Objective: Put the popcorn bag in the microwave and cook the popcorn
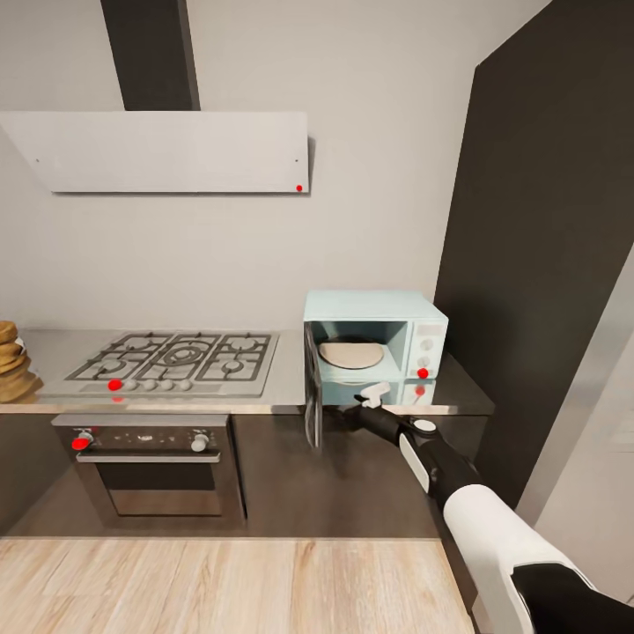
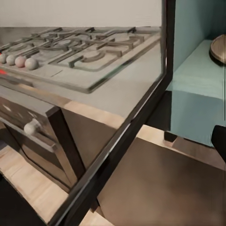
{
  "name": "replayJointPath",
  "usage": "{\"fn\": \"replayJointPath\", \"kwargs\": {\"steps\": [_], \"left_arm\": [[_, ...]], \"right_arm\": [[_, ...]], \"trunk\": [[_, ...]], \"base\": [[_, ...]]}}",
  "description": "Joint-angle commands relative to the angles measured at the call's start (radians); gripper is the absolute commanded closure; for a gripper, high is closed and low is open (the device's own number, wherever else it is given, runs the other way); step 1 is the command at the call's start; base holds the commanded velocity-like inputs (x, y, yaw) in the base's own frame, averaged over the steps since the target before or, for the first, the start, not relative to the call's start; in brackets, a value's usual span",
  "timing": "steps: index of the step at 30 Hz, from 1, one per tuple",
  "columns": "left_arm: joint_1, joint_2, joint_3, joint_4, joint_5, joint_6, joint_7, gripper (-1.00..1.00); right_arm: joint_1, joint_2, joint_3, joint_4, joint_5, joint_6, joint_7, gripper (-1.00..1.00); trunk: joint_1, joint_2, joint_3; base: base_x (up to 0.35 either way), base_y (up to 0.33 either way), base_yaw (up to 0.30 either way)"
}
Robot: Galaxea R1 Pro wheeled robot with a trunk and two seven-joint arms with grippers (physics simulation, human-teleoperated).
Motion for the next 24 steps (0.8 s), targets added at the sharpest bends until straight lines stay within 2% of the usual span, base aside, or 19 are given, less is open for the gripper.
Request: {"fn": "replayJointPath", "kwargs": {"steps": [1,11,24], "left_arm": [[-0.001,0.0,0.0,0.001,0.001,-0.003,0.001,-1.0],[-0.001,0.0,0.0,0.001,0.001,-0.004,0.001,-1.0],[-0.001,0.0,0.0,0.001,0.001,-0.004,0.001,-1.0]], "right_arm": [[0.0,0.001,0.0,-0.002,-0.001,0.006,0.0,-1.0],[0.002,0.005,0.002,-0.007,-0.002,0.008,-0.004,-1.0],[0.003,0.005,0.001,-0.007,-0.001,0.008,-0.005,-1.0]], "trunk": [[0.0,-0.001,-0.001],[0.0,-0.001,-0.002],[0.0,-0.001,-0.004]], "base": [[0.0,0.0,0.0],[0.0,0.0,0.004],[0.0,0.0,0.089]]}}
